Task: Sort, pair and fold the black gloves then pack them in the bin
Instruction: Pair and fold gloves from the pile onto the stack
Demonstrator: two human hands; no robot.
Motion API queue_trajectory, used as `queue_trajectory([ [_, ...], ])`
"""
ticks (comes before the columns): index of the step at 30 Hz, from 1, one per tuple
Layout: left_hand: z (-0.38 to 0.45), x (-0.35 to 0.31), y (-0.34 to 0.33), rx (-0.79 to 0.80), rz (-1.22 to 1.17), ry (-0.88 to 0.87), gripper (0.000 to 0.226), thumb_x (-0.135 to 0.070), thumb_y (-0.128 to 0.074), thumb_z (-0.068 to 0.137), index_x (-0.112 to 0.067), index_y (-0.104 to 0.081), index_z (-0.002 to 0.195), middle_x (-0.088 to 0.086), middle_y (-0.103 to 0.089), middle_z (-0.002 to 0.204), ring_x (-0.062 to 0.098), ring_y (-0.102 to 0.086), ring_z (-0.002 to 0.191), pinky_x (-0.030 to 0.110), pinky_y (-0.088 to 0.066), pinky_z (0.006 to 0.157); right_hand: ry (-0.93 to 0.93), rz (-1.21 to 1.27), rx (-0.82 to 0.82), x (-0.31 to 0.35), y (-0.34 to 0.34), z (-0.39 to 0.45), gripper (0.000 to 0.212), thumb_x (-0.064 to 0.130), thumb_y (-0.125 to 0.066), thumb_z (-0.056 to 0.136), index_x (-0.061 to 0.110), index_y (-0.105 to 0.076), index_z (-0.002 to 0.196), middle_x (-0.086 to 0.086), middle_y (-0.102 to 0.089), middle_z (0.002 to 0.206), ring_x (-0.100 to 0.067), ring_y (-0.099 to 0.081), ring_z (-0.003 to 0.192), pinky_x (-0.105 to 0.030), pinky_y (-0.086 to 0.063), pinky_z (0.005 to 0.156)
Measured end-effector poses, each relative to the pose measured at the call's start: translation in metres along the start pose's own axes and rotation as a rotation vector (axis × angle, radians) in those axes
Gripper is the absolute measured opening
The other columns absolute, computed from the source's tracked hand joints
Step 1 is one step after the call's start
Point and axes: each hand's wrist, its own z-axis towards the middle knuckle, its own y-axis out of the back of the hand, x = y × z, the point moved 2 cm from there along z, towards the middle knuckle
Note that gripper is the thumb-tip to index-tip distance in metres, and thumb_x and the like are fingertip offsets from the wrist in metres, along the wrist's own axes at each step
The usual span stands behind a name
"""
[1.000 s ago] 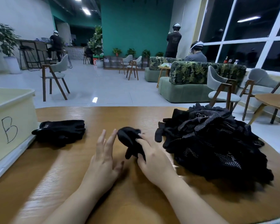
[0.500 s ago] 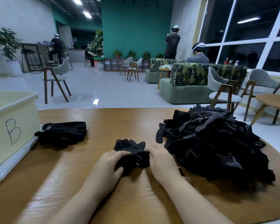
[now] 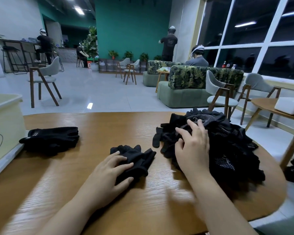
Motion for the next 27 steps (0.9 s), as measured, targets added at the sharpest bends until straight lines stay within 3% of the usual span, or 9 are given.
queue_trajectory([
  [3,0.002,-0.002,-0.001,0.148,-0.083,0.066,0.103,-0.090,0.015,0.057,-0.049,-0.037,0.136,-0.031,-0.022,0.146,-0.009,-0.016,0.137,0.013,-0.016,0.109,-0.129,-0.045,0.003,-0.017,0.011,0.012,0.045,0.006,-0.057,0.084,0.024,-0.060,0.125,-0.013,-0.026,0.152,-0.030,-0.008,0.145,-0.043,-0.001,0.116],
  [7,0.002,0.001,-0.002,0.190,-0.133,0.079,0.098,-0.086,0.022,0.057,-0.057,-0.037,0.130,-0.027,-0.025,0.148,-0.011,-0.009,0.137,0.013,-0.008,0.111,-0.318,-0.056,0.119,-0.033,0.019,0.027,0.051,0.026,-0.052,0.093,0.032,-0.040,0.142,-0.017,-0.005,0.157,-0.032,-0.005,0.144,-0.046,-0.009,0.115],
  [11,0.005,0.004,-0.005,0.200,-0.129,0.101,0.084,-0.085,0.026,0.056,-0.069,-0.029,0.118,-0.027,-0.021,0.150,-0.010,-0.005,0.138,0.019,-0.008,0.112,-0.330,-0.189,0.225,-0.045,0.018,0.033,0.050,0.036,-0.048,0.095,0.028,-0.037,0.143,-0.008,-0.027,0.153,-0.026,-0.021,0.139,-0.043,-0.016,0.111],
  [15,0.005,0.002,-0.005,0.192,-0.010,0.145,0.099,-0.084,0.031,0.050,-0.063,-0.020,0.132,-0.023,-0.007,0.154,-0.005,0.001,0.141,0.020,-0.005,0.112,-0.233,-0.138,0.087,-0.043,0.016,0.026,0.043,0.025,-0.054,0.092,0.018,-0.052,0.133,-0.002,-0.049,0.139,-0.020,-0.035,0.133,-0.041,-0.015,0.109],
  [18,0.004,-0.002,-0.004,0.171,0.025,0.200,0.078,-0.076,0.015,0.072,-0.055,-0.016,0.140,-0.019,-0.004,0.156,-0.001,0.004,0.143,0.024,-0.003,0.114,-0.126,-0.061,0.019,-0.030,0.010,0.014,0.037,0.018,-0.061,0.087,0.017,-0.061,0.123,-0.001,-0.057,0.130,-0.020,-0.044,0.127,-0.045,-0.010,0.112],
  [22,0.004,0.004,-0.006,0.137,0.042,0.243,0.112,-0.086,0.031,0.046,-0.053,-0.020,0.140,-0.017,-0.009,0.156,0.003,0.001,0.144,0.026,-0.007,0.114,-0.060,0.002,-0.001,-0.015,0.003,0.006,0.030,0.022,-0.057,0.086,0.021,-0.065,0.115,0.002,-0.065,0.115,-0.019,-0.054,0.115,-0.045,-0.010,0.111],
  [27,0.006,0.007,-0.010,0.142,0.052,0.223,0.113,-0.086,0.032,0.046,-0.054,-0.021,0.139,-0.021,-0.011,0.155,0.001,-0.001,0.143,0.025,-0.009,0.114,-0.147,-0.012,0.001,-0.024,0.016,0.027,0.026,0.029,-0.050,0.093,0.024,-0.062,0.115,0.005,-0.062,0.115,-0.016,-0.047,0.119,-0.041,-0.007,0.111],
])
